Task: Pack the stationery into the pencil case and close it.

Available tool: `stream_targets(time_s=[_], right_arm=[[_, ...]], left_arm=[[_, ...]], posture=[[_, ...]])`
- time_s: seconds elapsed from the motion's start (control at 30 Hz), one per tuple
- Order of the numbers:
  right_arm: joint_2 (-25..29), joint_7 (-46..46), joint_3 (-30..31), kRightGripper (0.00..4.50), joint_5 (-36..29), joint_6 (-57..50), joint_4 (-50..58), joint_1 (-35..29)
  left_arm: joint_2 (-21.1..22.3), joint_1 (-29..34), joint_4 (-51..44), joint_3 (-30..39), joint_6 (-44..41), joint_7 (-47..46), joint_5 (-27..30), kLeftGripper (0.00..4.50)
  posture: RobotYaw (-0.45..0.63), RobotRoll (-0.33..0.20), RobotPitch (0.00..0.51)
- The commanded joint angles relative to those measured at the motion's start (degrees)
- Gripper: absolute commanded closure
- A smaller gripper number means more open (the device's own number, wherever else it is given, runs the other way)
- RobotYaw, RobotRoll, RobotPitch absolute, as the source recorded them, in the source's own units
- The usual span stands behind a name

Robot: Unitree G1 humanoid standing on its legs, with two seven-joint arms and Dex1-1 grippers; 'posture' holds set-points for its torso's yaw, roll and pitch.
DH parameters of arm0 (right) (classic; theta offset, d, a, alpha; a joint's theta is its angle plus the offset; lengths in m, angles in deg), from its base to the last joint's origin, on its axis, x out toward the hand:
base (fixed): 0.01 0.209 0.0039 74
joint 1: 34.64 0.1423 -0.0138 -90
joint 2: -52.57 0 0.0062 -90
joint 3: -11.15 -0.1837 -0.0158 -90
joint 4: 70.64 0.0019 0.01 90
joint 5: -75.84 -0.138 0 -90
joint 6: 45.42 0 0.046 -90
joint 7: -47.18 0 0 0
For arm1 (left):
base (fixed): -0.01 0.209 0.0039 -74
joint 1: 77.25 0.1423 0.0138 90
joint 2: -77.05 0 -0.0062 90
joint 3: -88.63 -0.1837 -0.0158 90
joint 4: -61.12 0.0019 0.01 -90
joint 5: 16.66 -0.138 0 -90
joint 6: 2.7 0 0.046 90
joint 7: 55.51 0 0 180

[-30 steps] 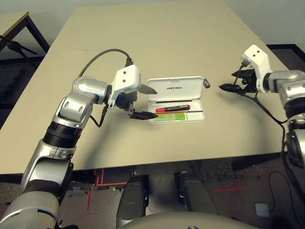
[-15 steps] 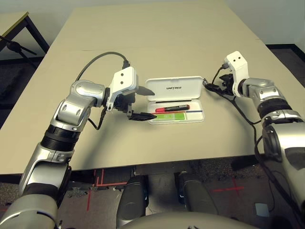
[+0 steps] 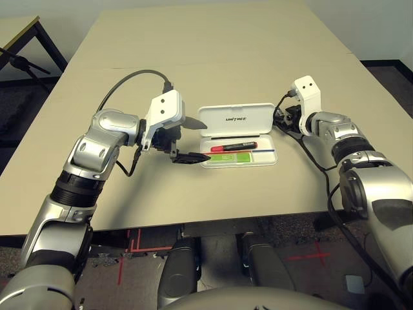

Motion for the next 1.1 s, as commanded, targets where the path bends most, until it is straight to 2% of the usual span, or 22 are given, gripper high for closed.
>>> stream_targets(time_s=[0.03,0.13,0.17,0.3,0.43,0.63,0.8,0.87,1.0,1.1], right_arm=[[-0.3,-1.5,-0.8,2.97,0.1,-0.1,-1.1,-1.0],[-0.3,-2.6,-1.1,4.16,0.1,0.0,-1.3,-1.2],[-0.2,-2.9,-1.2,4.24,0.0,0.0,-1.3,-1.2],[1.1,-2.3,-1.5,4.24,0.0,0.1,-1.0,-0.8],[4.4,2.1,-0.8,4.24,0.4,-0.3,0.2,0.0],[12.4,18.8,3.3,4.24,2.3,-3.7,5.0,0.9],[22.3,41.0,10.5,4.24,5.1,-6.3,14.2,0.4],[25.0,47.3,12.4,4.24,5.4,-6.9,17.1,0.5],[27.6,57.3,15.1,4.24,4.2,-7.8,24.9,-0.2],[27.1,59.0,17.9,4.24,0.2,-11.1,33.0,-1.6]], left_arm=[[0.7,0.4,-1.3,0.5,-0.5,-0.2,0.6,0.0],[0.6,0.2,-1.0,0.5,-0.4,-0.5,0.5,0.0],[0.5,0.1,-0.9,0.5,-0.5,-0.6,0.5,0.0],[0.5,0.1,-0.7,0.5,-0.4,-0.6,0.6,0.0],[0.9,0.3,-0.8,0.9,-0.4,-0.5,0.8,0.0],[0.7,1.2,-1.8,1.3,-1.3,-1.1,1.4,0.0],[0.4,2.1,-2.2,1.4,-1.3,-1.6,1.6,0.0],[0.3,2.0,-1.8,1.3,-1.2,-1.7,1.6,0.0],[0.1,1.8,-1.5,1.1,-0.9,-1.6,1.5,0.0],[-0.1,1.4,-1.2,1.1,-0.8,-1.6,1.4,0.0]], posture=[[0.04,0.0,0.126],[0.04,0.0,0.124],[0.04,0.0,0.124],[0.04,0.0,0.126],[0.04,0.0,0.128],[0.04,0.0,0.135],[0.02,0.0,0.138],[0.01,0.0,0.135],[0.01,0.0,0.132],[0.01,0.0,0.128]])
